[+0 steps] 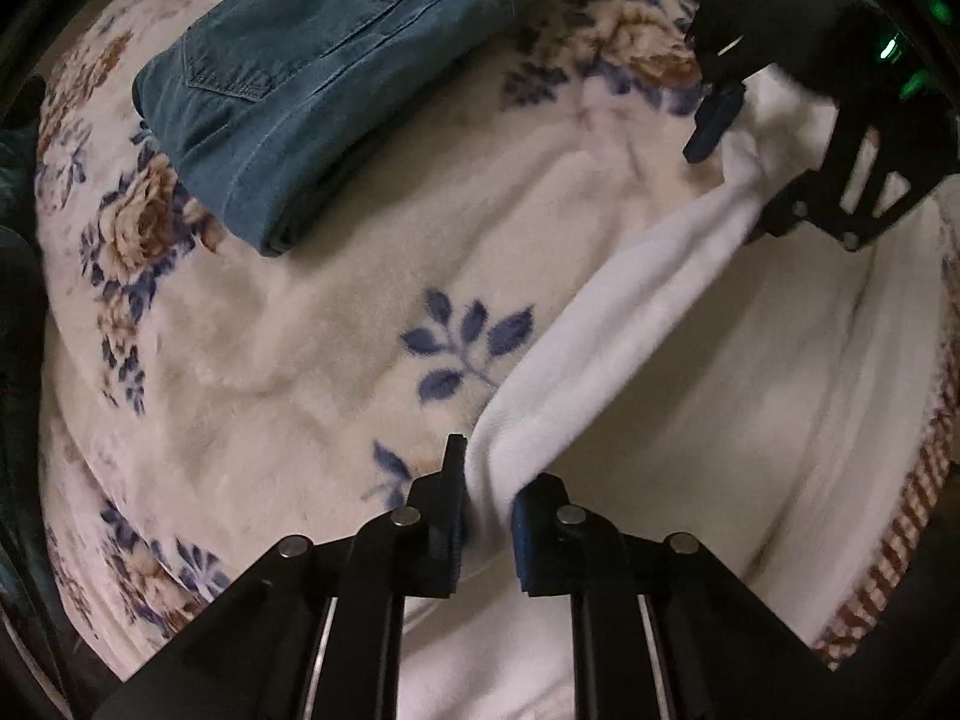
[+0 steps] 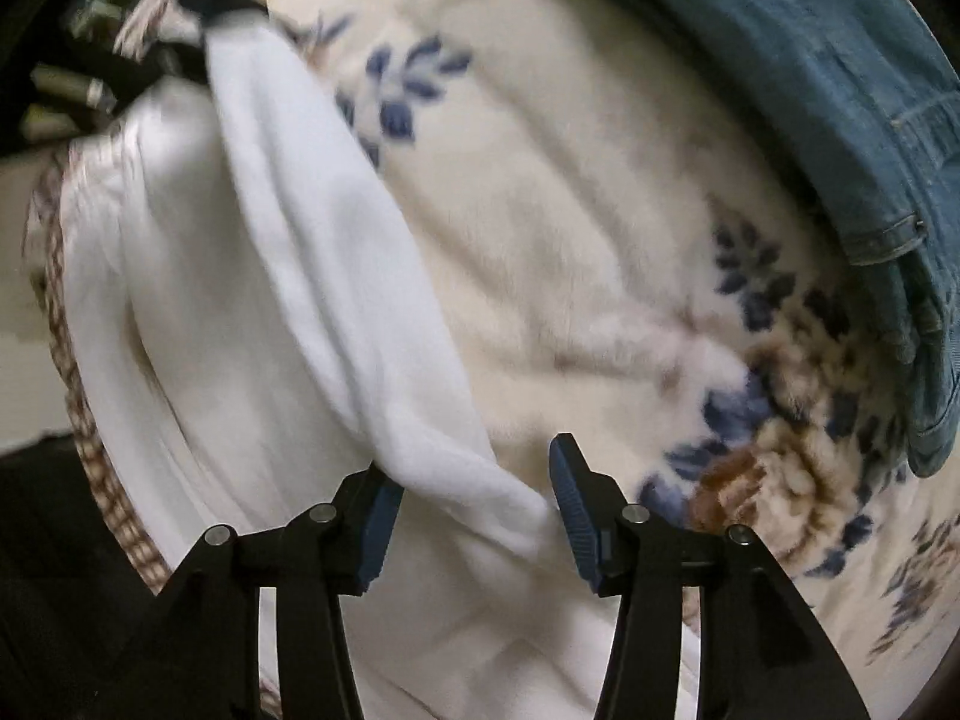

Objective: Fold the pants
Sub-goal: 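Lift the pant hems with both tools and fold them toward the waistband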

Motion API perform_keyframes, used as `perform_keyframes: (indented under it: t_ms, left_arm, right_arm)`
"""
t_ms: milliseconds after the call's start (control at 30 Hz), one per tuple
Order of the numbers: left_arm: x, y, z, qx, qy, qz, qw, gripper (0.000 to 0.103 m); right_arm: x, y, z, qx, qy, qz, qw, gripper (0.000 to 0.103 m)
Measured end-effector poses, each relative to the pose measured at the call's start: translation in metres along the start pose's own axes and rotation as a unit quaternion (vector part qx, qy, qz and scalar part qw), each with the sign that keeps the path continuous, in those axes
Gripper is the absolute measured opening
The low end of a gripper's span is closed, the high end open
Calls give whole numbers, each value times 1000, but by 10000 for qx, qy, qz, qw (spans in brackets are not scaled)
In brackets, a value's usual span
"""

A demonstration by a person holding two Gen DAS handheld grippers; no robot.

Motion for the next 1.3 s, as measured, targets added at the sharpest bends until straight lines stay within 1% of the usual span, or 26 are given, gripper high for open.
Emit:
perform_keyframes:
  t_ms: [33,67,100,133,167,233,267,300,367,467,533,567,600,700,733,767,800,867,900,967,1100,1167,1300]
  left_arm:
    - [1,4,-2,107,-25,62,9999,11]
    - [-3,7,-3,120,-44,59,9999,11]
    - [-1,10,0,136,-37,54,9999,11]
    - [2,12,0,225,-17,109,9997,11]
    - [2,13,-1,214,-13,86,9997,11]
    - [-1,16,3,367,26,135,9992,11]
    - [-10,19,5,360,93,96,9993,11]
    - [-12,20,6,395,215,124,9989,11]
    - [-23,25,8,460,444,171,9978,11]
    - [-42,33,22,430,1068,226,9931,11]
    - [-55,44,25,428,1406,241,9889,11]
    - [-56,46,37,424,1575,244,9863,11]
    - [-62,47,36,411,1708,249,9841,11]
    - [-81,56,55,269,2100,227,9771,10]
    - [-86,60,60,238,2200,244,9749,10]
    - [-93,64,68,145,2347,251,9716,10]
    - [-100,69,74,102,2475,261,9685,10]
    - [-110,76,86,23,2634,286,9642,10]
    - [-116,79,93,8,2720,277,9619,10]
    - [-127,83,107,-5,2784,266,9601,10]
    - [-159,79,141,-120,2897,122,9570,10]
    - [-177,69,157,-167,2952,-11,9553,11]
    - [-218,30,188,-402,3202,-416,9456,11]
  right_arm:
    - [-4,-1,0,-29,46,-72,10000,52]
    - [-8,-2,2,-64,49,-129,9999,52]
    - [-14,-4,7,-95,-3,-212,9997,48]
    - [-19,-4,11,-150,-87,-254,9995,42]
    - [-21,-6,5,-218,-180,-257,9993,30]
    - [-27,7,10,-369,-434,-119,9983,26]
    - [-26,11,5,-416,-545,-41,9976,22]
    - [-31,18,1,-509,-750,38,9959,19]
    - [-39,33,1,-661,-1141,210,9910,18]
    - [-60,53,-11,-1015,-1753,482,9781,17]
    - [-74,60,-26,-1063,-2221,658,9670,16]
    - [-83,65,-34,-1069,-2487,780,9595,16]
    - [-89,66,-42,-1012,-2708,866,9534,15]
    - [-95,60,-97,-779,-3418,1086,9302,15]
    - [-101,61,-107,-693,-3640,1182,9213,15]
    - [-101,60,-115,-666,-3752,1208,9166,14]
    - [-107,61,-126,-658,-3853,1244,9120,14]
    - [-115,61,-140,-690,-3976,1286,9059,14]
    - [-116,56,-149,-684,-4004,1265,9050,14]
    - [-126,51,-170,-599,-4113,1250,9009,14]
    - [-146,29,-210,-566,-4101,1092,9037,13]
    - [-155,13,-233,-524,-4079,979,9062,13]
    - [-167,-28,-276,-517,-3910,610,9169,13]
Point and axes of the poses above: each gripper's, at about its wrist camera, not at the fingertips, and y roughly against the way its jaws point, z to its right, x to its top, the point moved 10 cm from there along -y, roughly the way its jaws point, and after that the axes turned 1 degree about y, right-handed, at the moved point
